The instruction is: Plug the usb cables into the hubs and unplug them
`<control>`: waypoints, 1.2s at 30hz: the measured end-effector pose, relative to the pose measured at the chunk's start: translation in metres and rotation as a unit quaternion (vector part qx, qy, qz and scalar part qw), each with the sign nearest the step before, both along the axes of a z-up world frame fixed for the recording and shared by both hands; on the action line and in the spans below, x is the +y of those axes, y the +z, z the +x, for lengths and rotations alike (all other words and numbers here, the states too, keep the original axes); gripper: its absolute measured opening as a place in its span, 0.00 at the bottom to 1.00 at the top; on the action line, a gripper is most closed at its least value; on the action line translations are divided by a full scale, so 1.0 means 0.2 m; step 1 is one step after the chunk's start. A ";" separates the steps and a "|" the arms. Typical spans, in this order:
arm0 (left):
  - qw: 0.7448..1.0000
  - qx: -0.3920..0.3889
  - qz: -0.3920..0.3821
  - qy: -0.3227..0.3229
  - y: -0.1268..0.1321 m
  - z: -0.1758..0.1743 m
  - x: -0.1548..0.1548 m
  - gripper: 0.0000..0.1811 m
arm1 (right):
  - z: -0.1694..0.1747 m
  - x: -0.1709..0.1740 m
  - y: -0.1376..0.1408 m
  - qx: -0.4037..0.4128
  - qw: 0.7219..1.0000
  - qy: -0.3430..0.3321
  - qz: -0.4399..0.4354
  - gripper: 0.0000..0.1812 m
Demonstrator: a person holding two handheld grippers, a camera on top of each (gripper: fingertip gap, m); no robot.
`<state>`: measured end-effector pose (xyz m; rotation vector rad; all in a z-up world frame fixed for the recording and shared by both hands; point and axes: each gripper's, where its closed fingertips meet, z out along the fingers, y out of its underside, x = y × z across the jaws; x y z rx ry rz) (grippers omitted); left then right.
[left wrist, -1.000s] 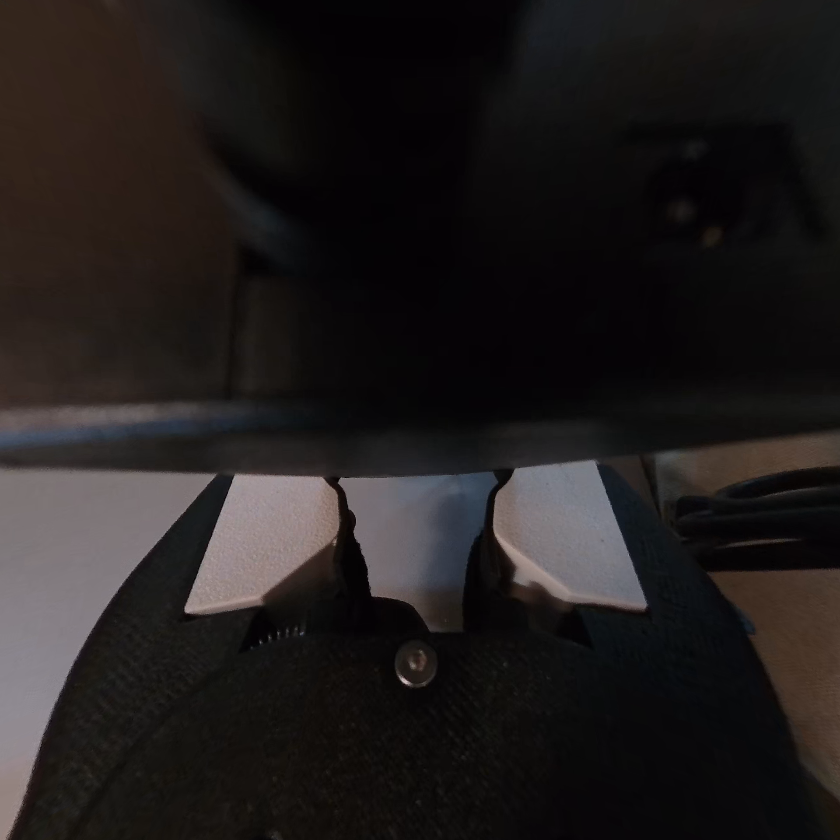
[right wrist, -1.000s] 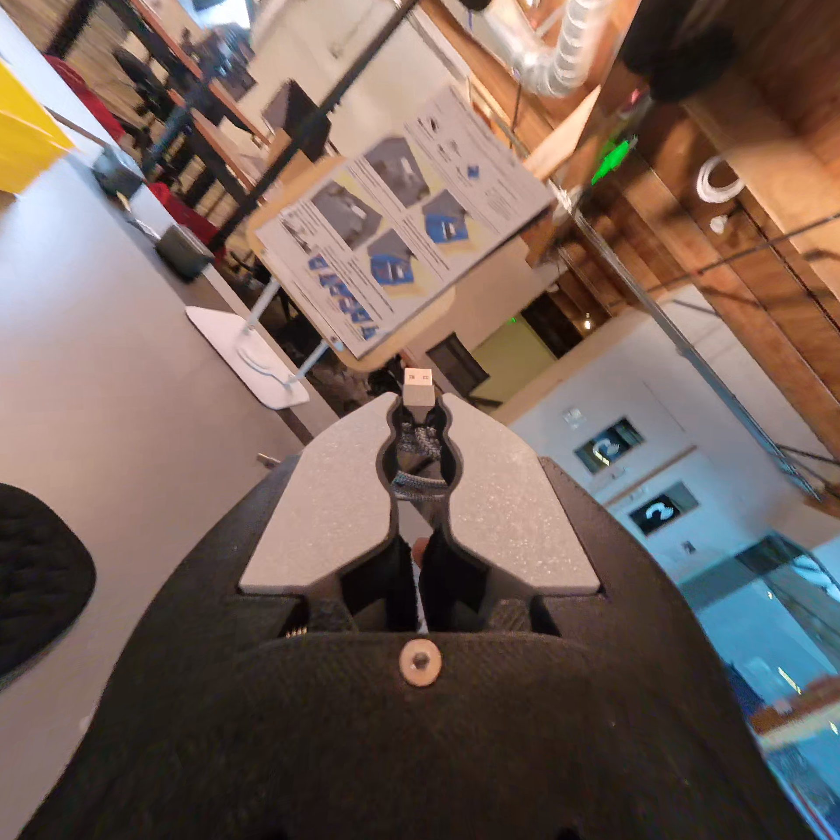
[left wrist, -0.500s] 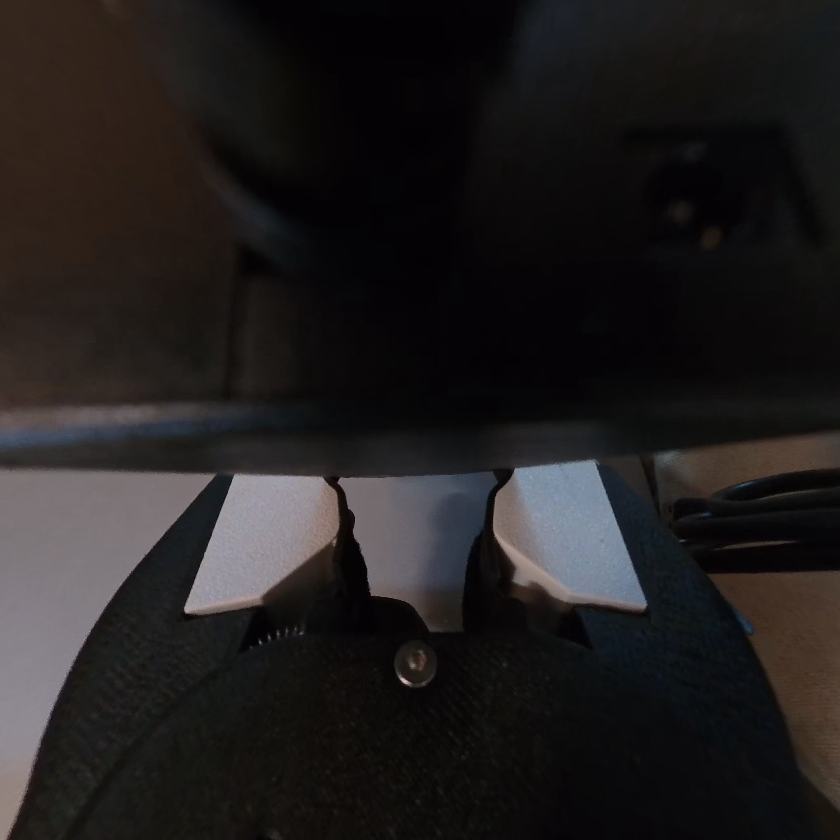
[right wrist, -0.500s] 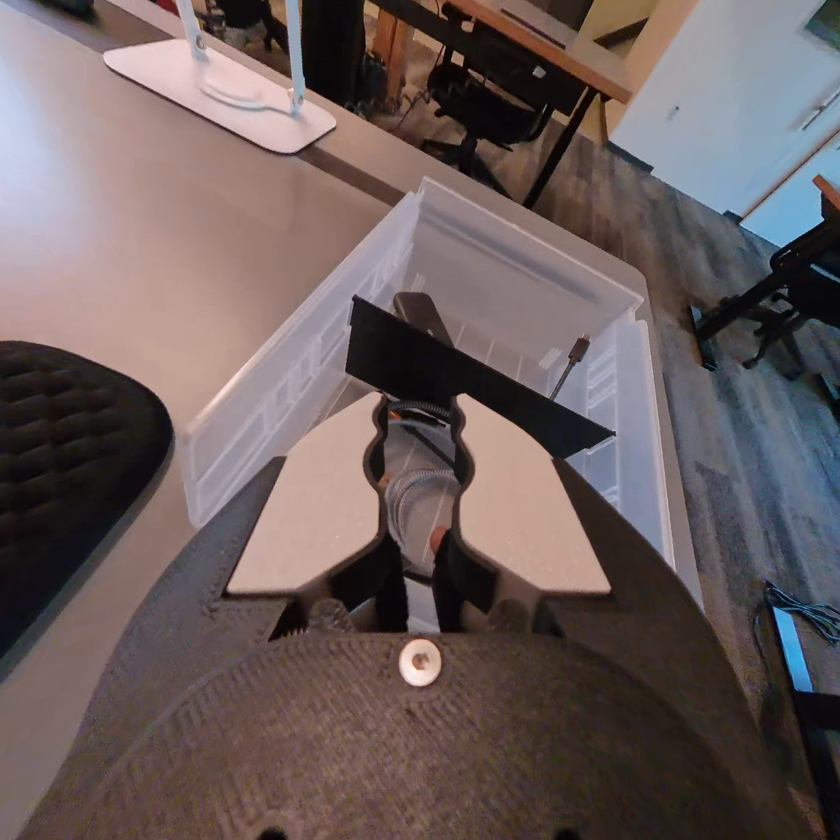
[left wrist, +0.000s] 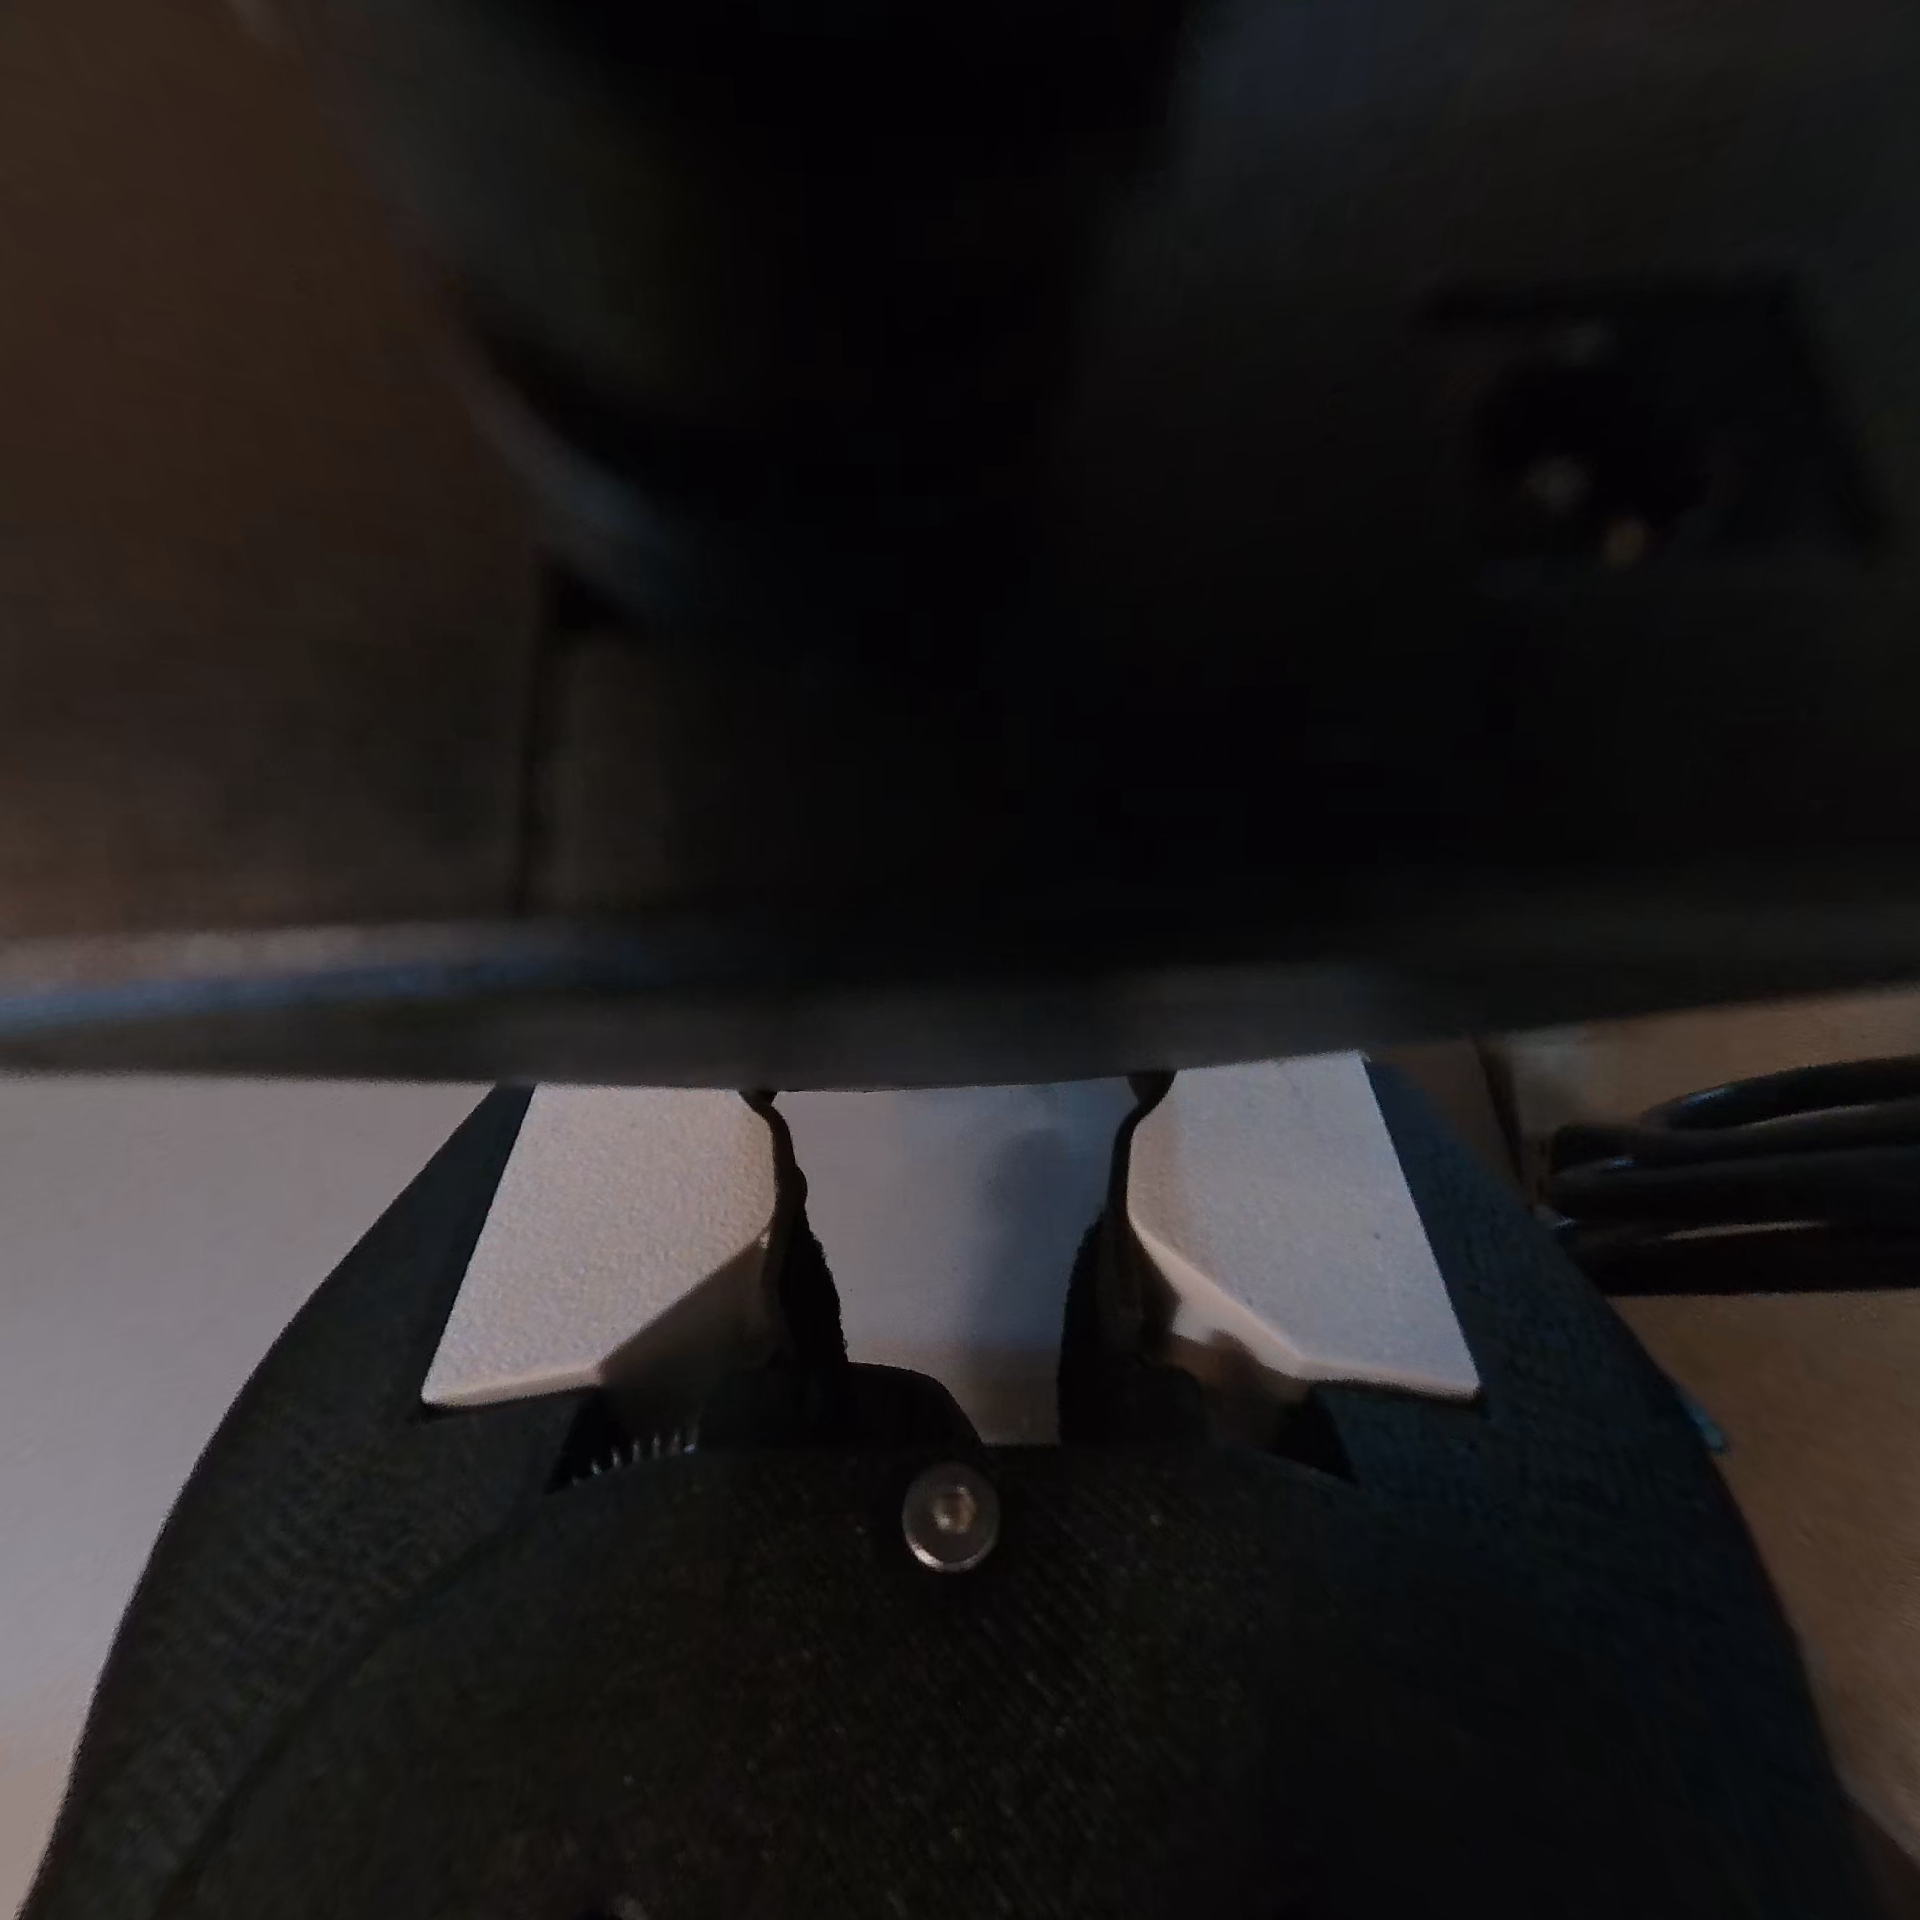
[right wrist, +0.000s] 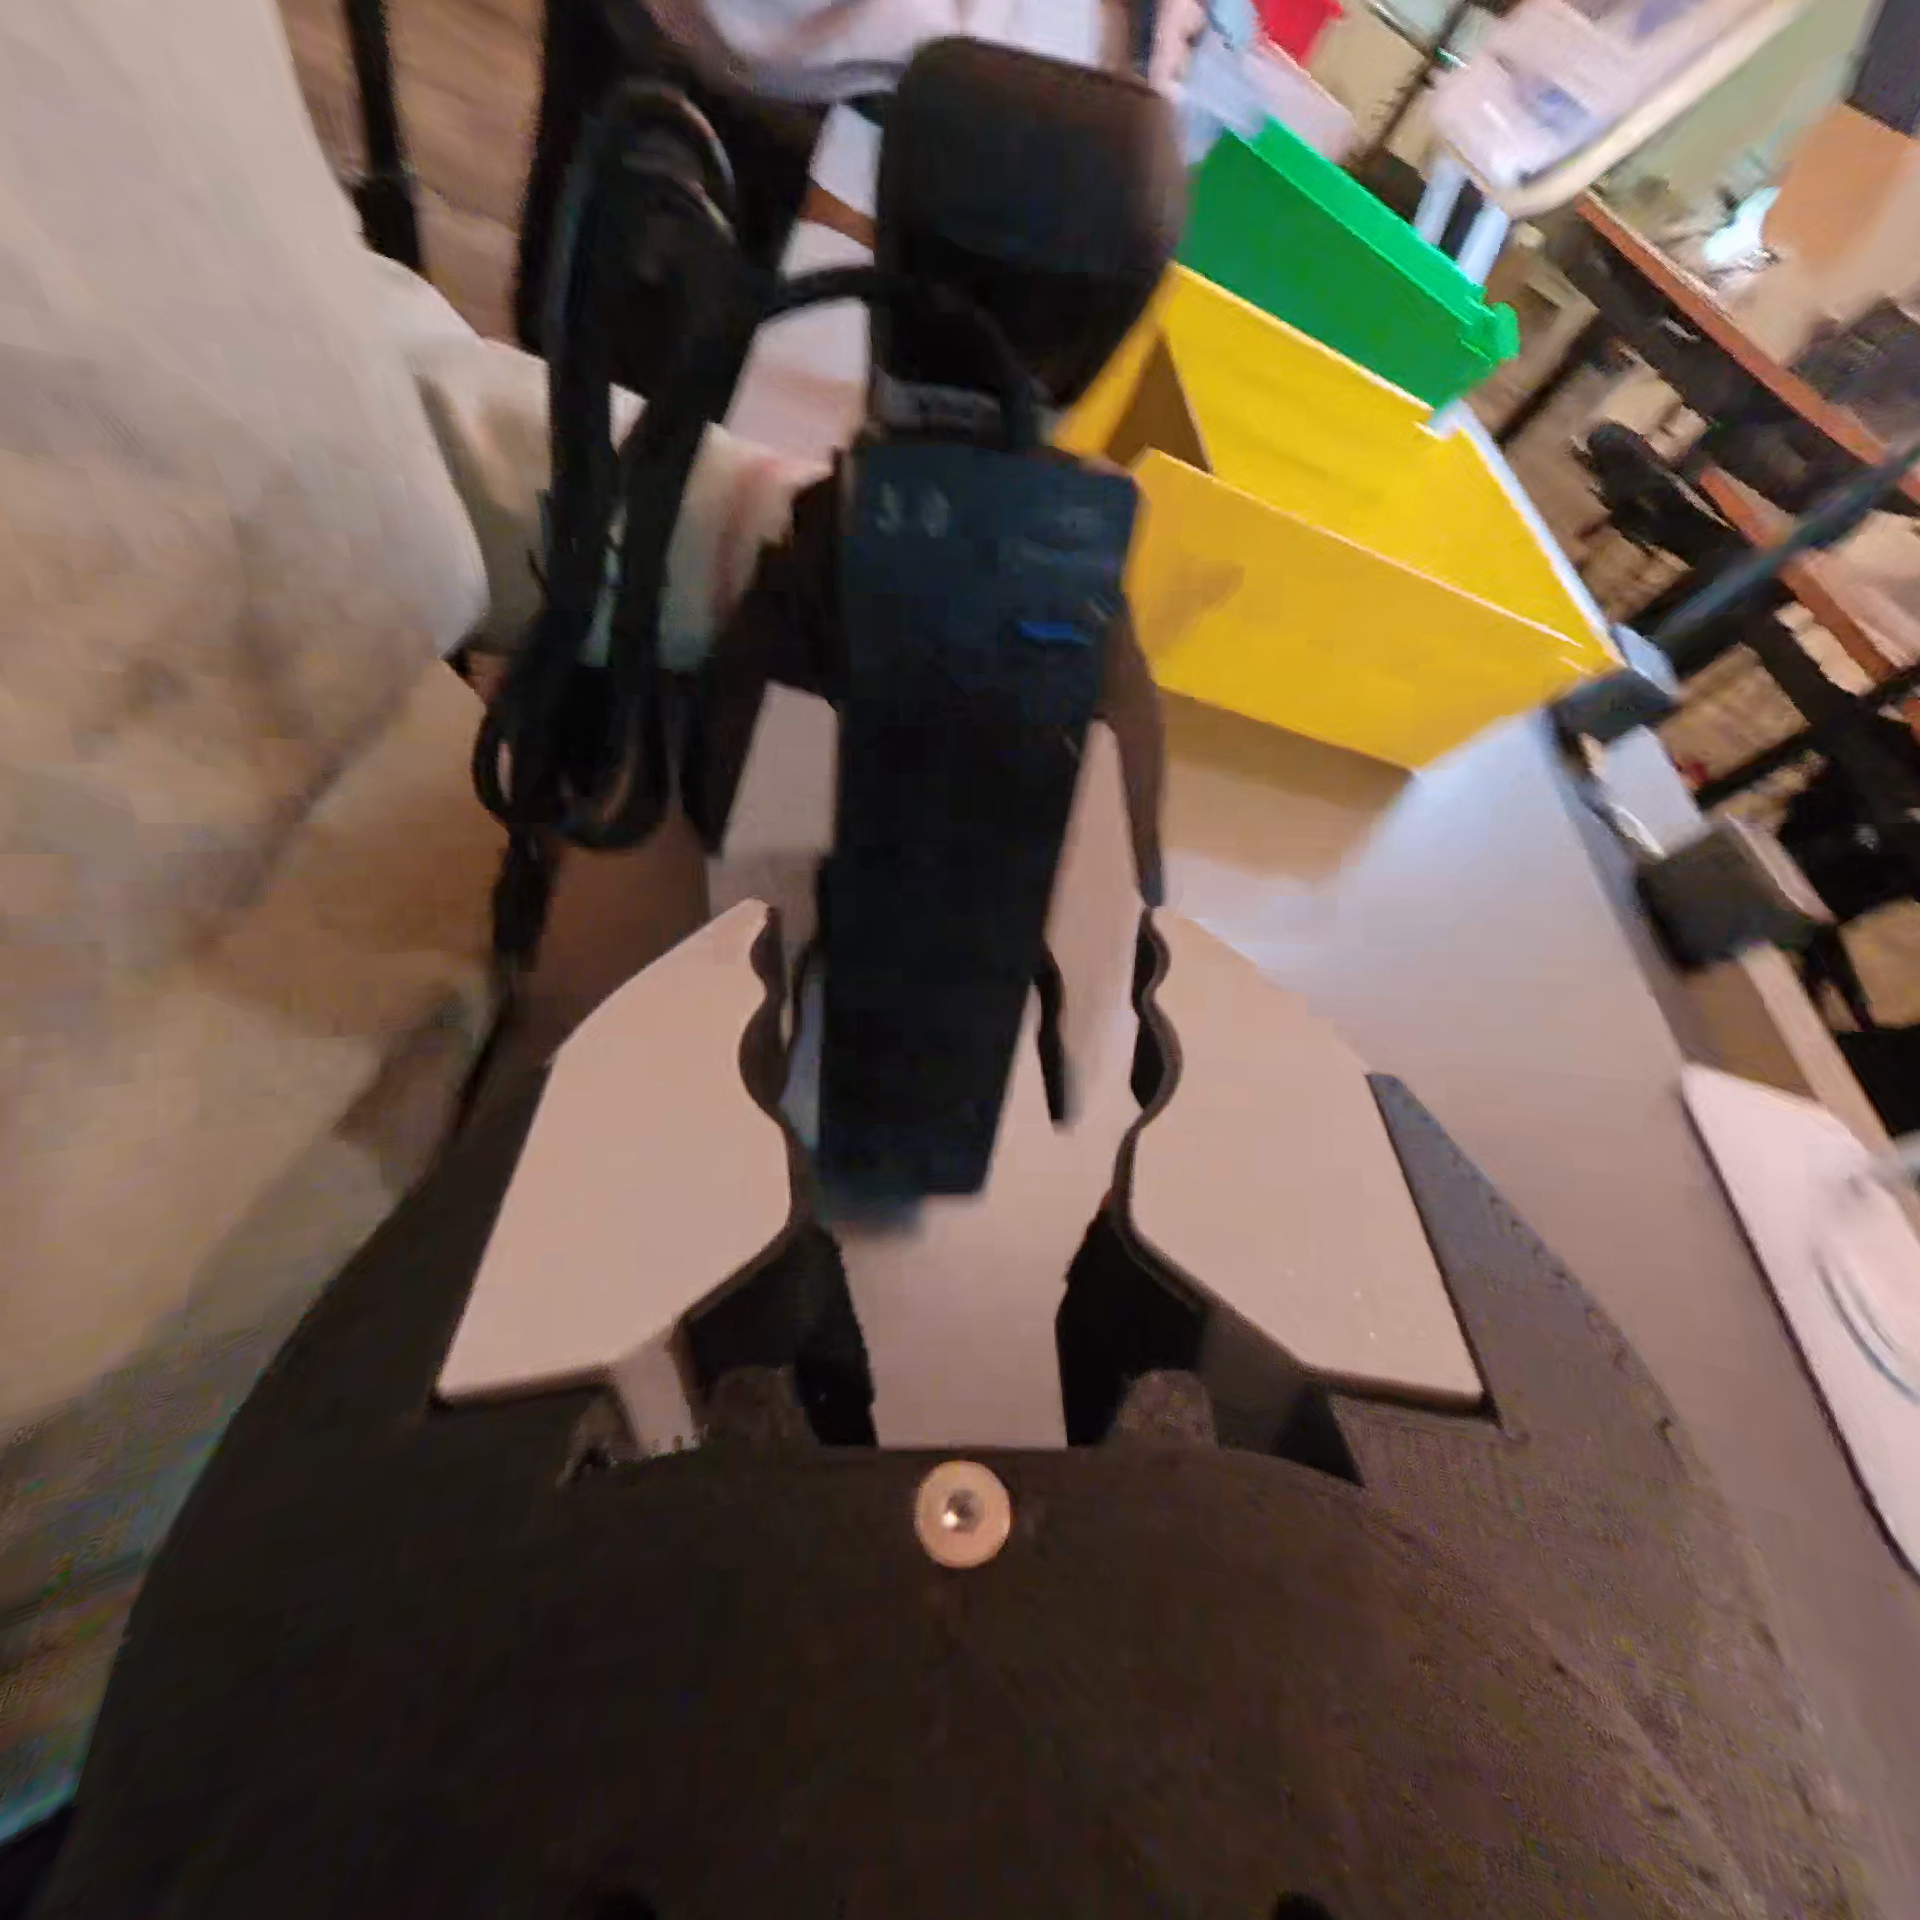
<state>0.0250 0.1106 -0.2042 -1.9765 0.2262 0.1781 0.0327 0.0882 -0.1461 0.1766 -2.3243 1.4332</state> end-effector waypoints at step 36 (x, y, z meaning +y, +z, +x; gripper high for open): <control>0.997 0.007 -0.057 0.054 -0.08 -0.07 0.02 0.38 | -0.05 0.13 0.55 0.111 0.931 -0.062 -0.343 0.31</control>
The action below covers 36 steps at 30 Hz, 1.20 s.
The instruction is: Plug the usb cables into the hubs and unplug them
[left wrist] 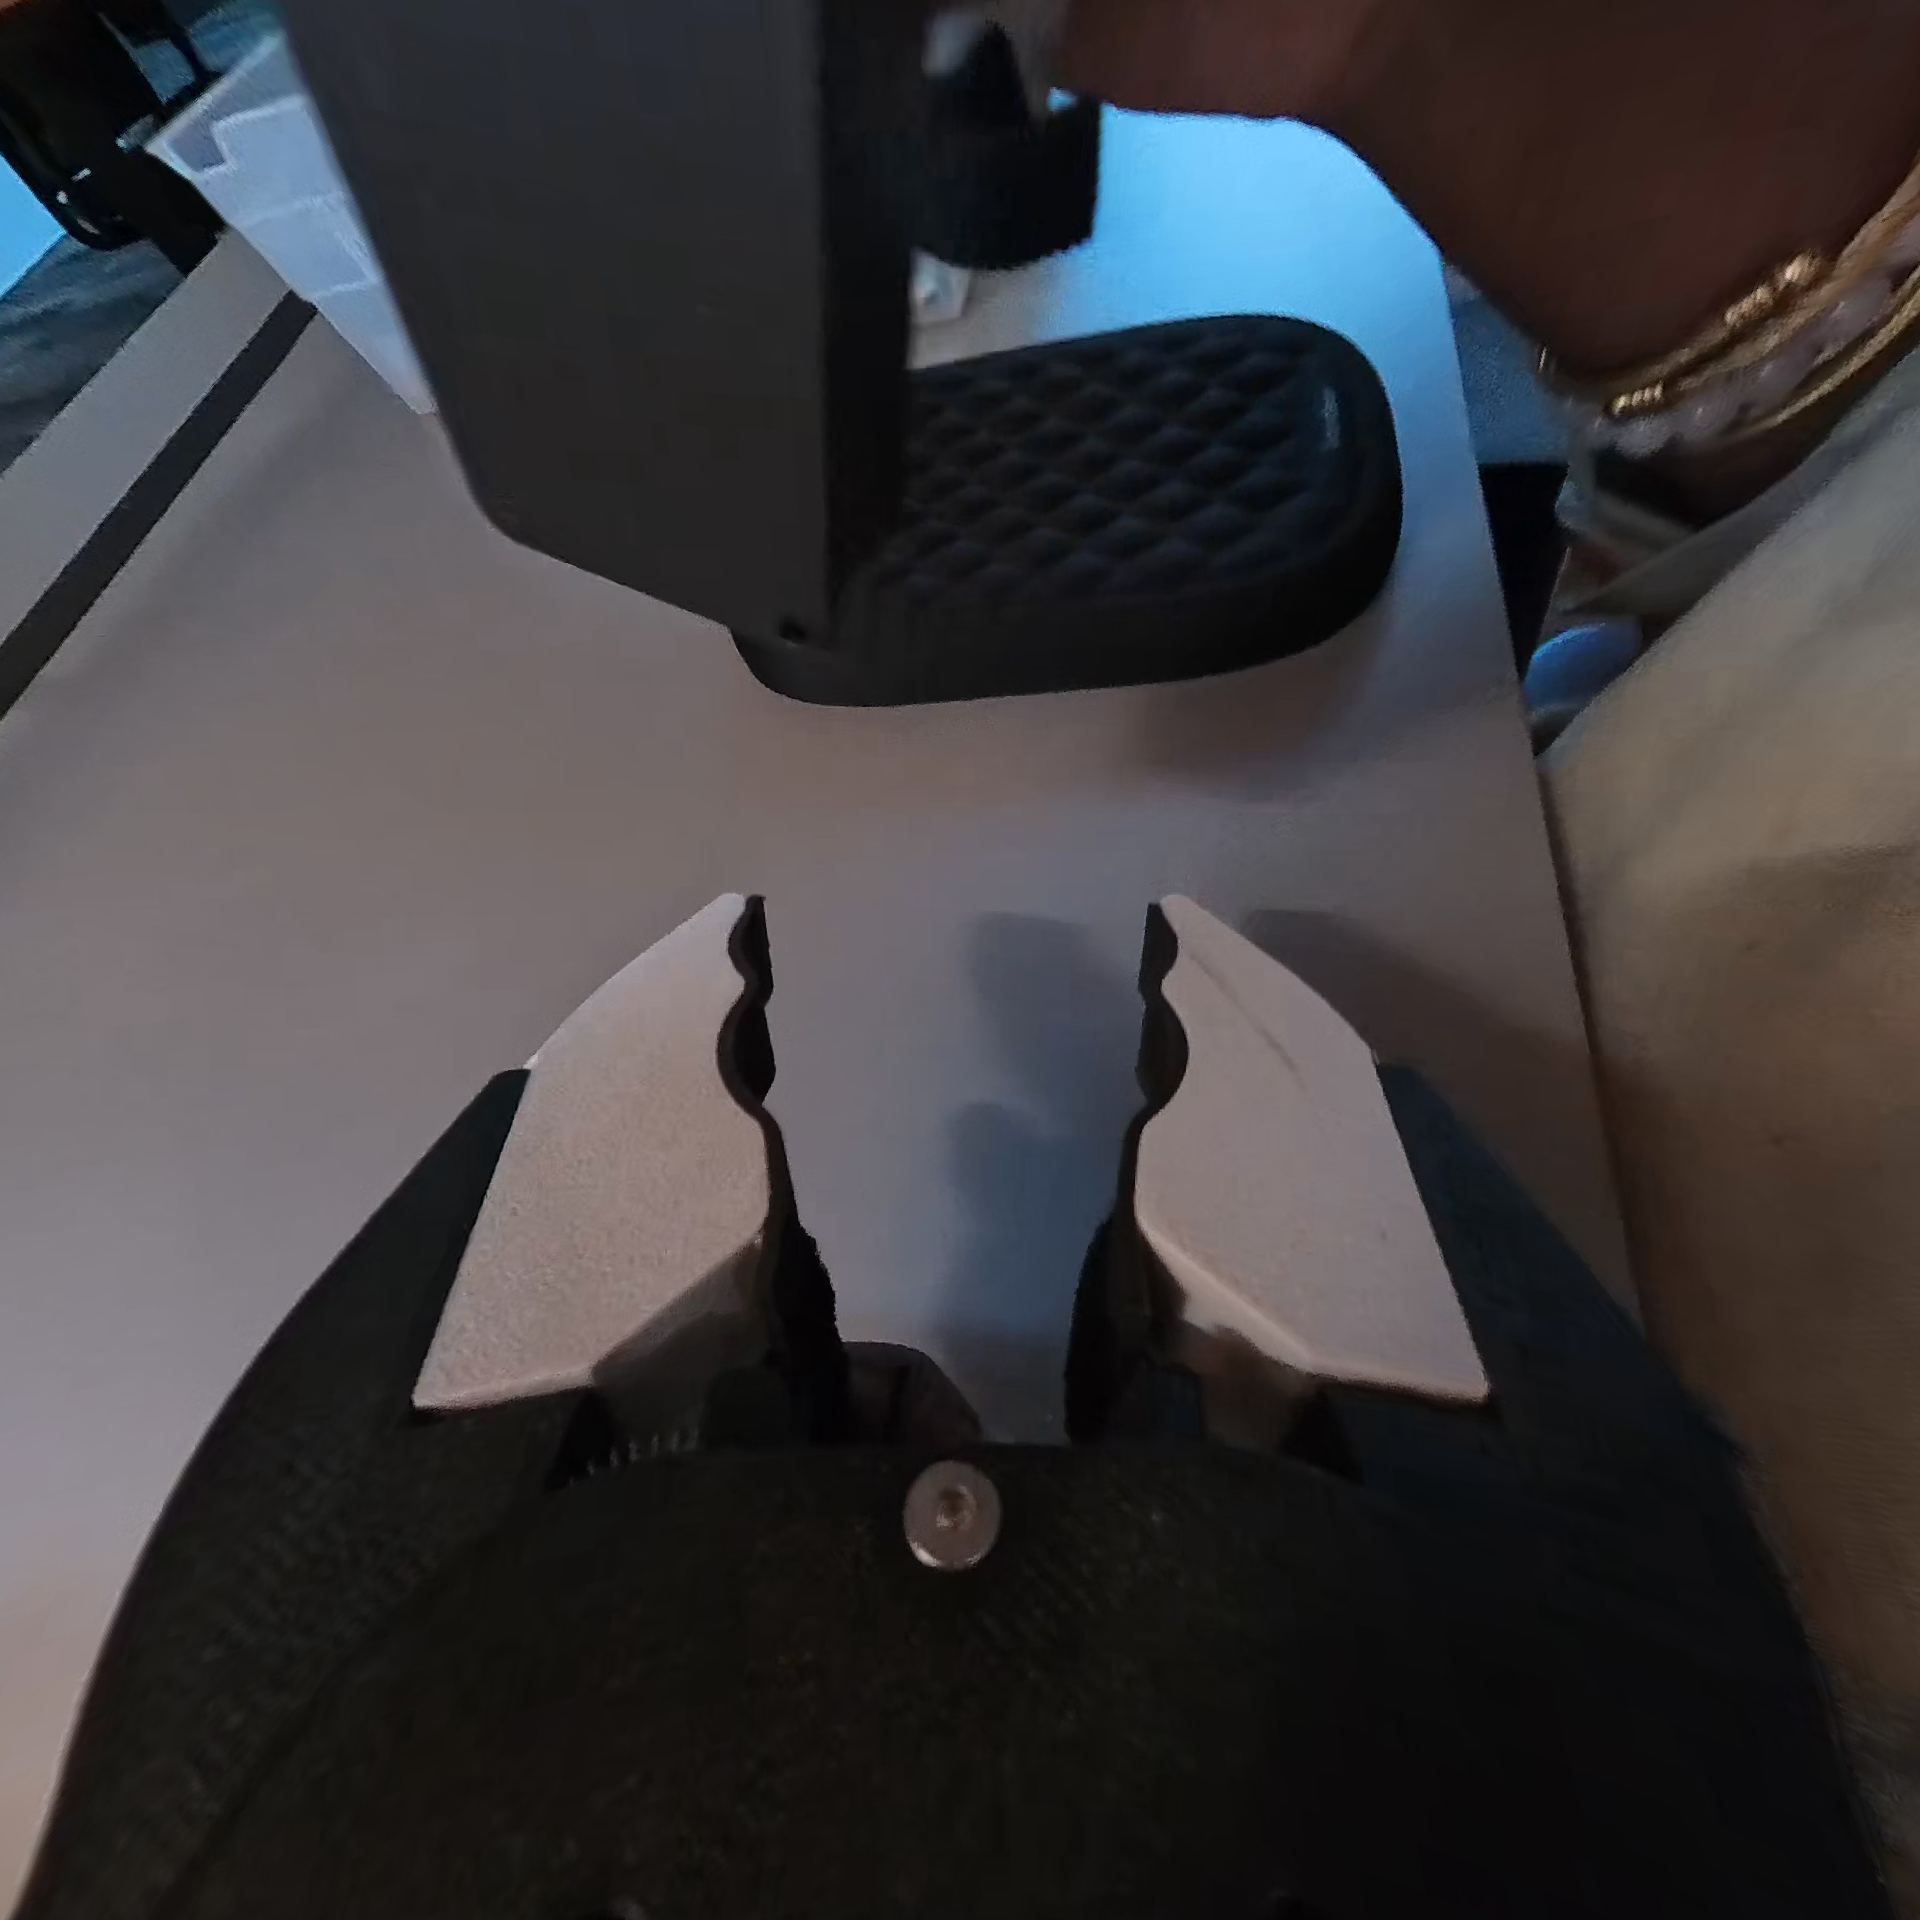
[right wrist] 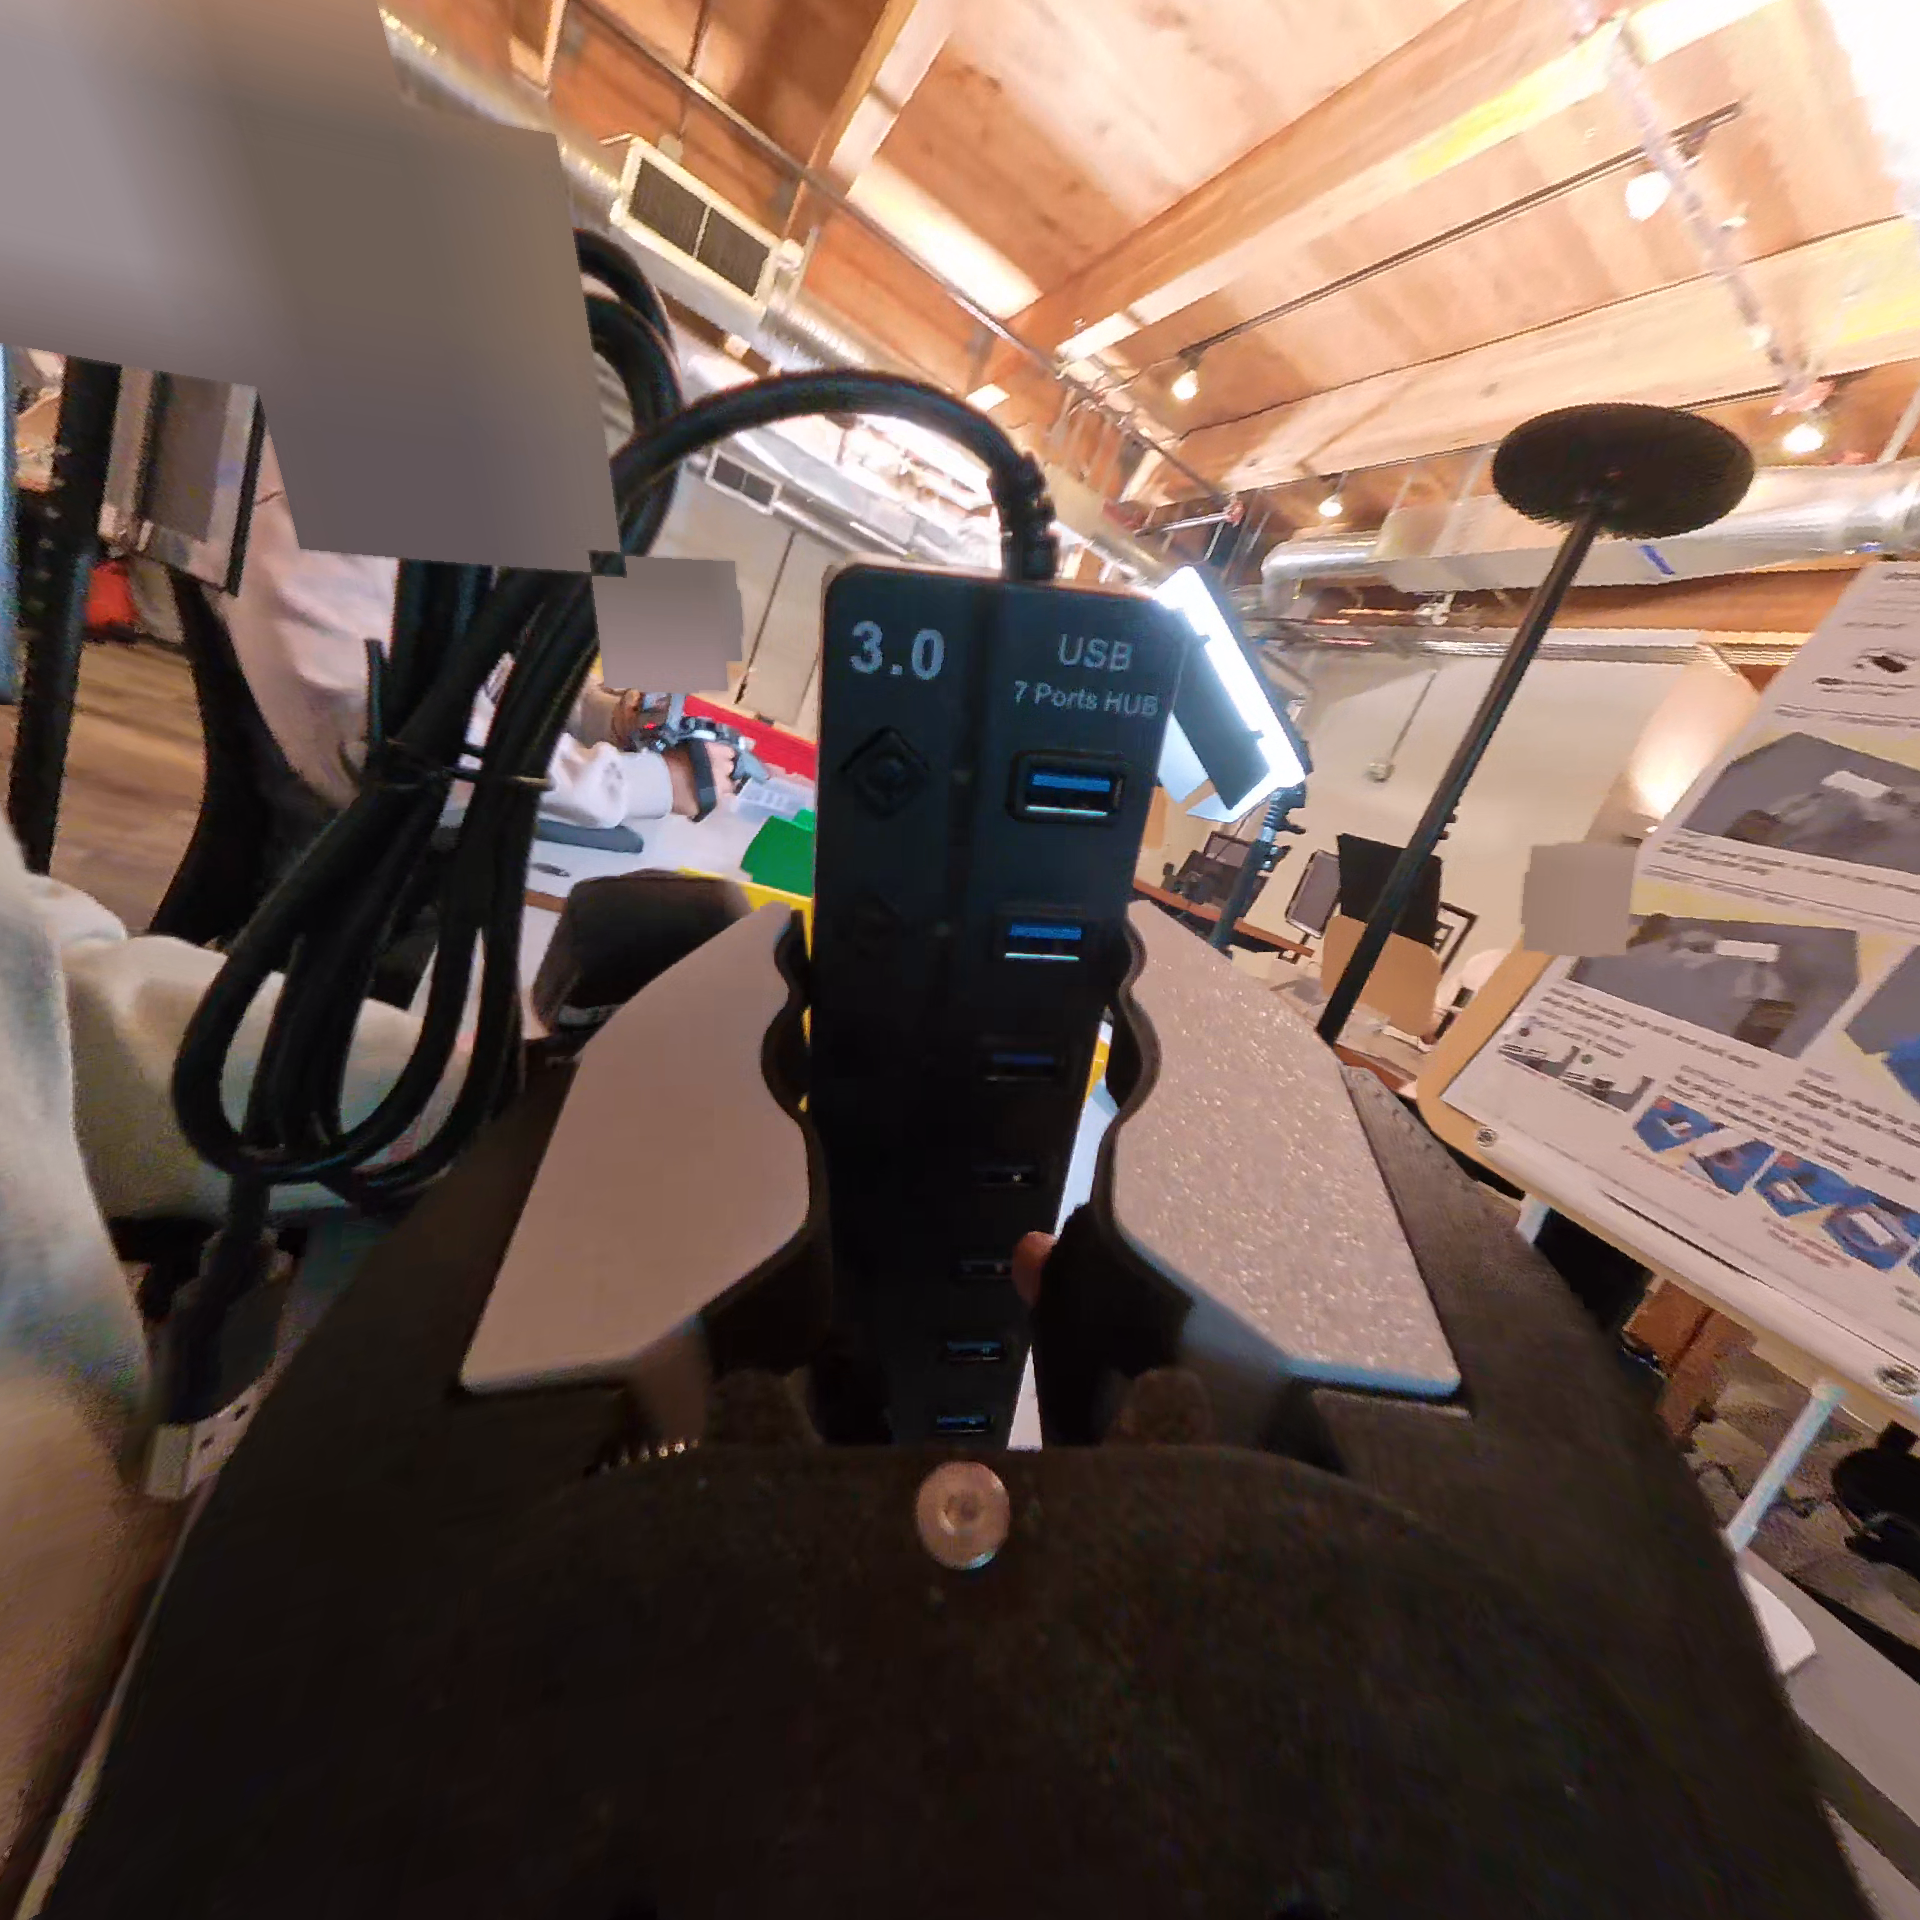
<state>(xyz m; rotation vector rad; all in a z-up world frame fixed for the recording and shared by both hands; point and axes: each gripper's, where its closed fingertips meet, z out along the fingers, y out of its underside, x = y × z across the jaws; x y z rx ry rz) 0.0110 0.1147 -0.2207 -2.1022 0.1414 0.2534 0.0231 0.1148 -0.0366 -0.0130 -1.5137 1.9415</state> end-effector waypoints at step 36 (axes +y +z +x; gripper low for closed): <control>0.977 -0.120 0.178 -0.004 0.24 -0.05 -0.08 0.37 | -0.88 1.78 0.19 -0.044 0.879 -0.473 -0.051 0.30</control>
